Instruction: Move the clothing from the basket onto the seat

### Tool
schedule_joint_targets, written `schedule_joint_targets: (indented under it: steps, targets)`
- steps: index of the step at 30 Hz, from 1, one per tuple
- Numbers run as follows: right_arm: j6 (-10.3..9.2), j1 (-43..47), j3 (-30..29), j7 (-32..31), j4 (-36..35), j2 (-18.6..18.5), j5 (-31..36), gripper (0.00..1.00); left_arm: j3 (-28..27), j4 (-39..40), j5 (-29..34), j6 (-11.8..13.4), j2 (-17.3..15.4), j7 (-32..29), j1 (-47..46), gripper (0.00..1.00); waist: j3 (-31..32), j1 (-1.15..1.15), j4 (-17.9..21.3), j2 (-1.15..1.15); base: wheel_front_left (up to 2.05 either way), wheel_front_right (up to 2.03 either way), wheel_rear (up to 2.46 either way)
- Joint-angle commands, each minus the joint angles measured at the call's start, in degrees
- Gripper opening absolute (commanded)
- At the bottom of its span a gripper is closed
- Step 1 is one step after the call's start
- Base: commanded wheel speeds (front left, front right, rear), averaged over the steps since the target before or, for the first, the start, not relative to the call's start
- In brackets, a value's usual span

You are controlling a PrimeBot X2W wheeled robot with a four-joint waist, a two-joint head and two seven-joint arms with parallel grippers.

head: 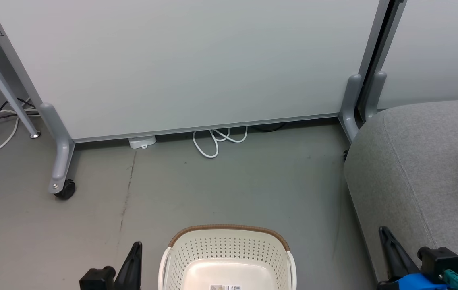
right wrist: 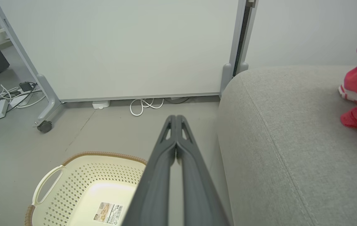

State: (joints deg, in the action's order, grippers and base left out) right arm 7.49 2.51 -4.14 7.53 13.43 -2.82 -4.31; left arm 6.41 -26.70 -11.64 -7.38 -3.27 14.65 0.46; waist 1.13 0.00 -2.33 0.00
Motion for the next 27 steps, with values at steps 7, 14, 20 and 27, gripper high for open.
schedule_joint_targets:
  steps: [7, 14, 20, 27]
  targets:
    - [0.00, -1.2, -0.5, -1.6, 0.0, 0.0, -8.6, 0.00, -1.4, 1.4, -7.9, 0.0, 0.0, -2.1, -0.9, 0.00, -0.1, 0.00, 0.1, 0.00, 0.00, 0.00, 0.00]
    - [0.00, -1.9, -0.6, -2.7, -0.1, 0.0, -16.4, 0.00, -2.5, 2.5, -15.1, 0.0, 0.1, -4.0, -1.5, 0.00, -0.1, 0.00, 0.3, 0.00, 0.00, 0.00, 0.00]
    - [0.00, -2.4, -0.7, -3.5, -0.1, -0.1, -21.7, 0.00, -3.3, 3.3, -19.9, 0.0, 0.1, -5.2, -2.0, 0.00, -0.2, 0.00, 0.4, 0.00, 0.00, 0.00, 0.00]
    - [0.00, -3.1, -0.8, -4.6, -0.1, -0.1, -28.5, 0.00, -4.3, 4.3, -26.2, 0.0, 0.1, -6.9, -2.5, 0.00, -0.3, 0.00, 0.5, 0.00, 0.00, 0.00, 0.00]
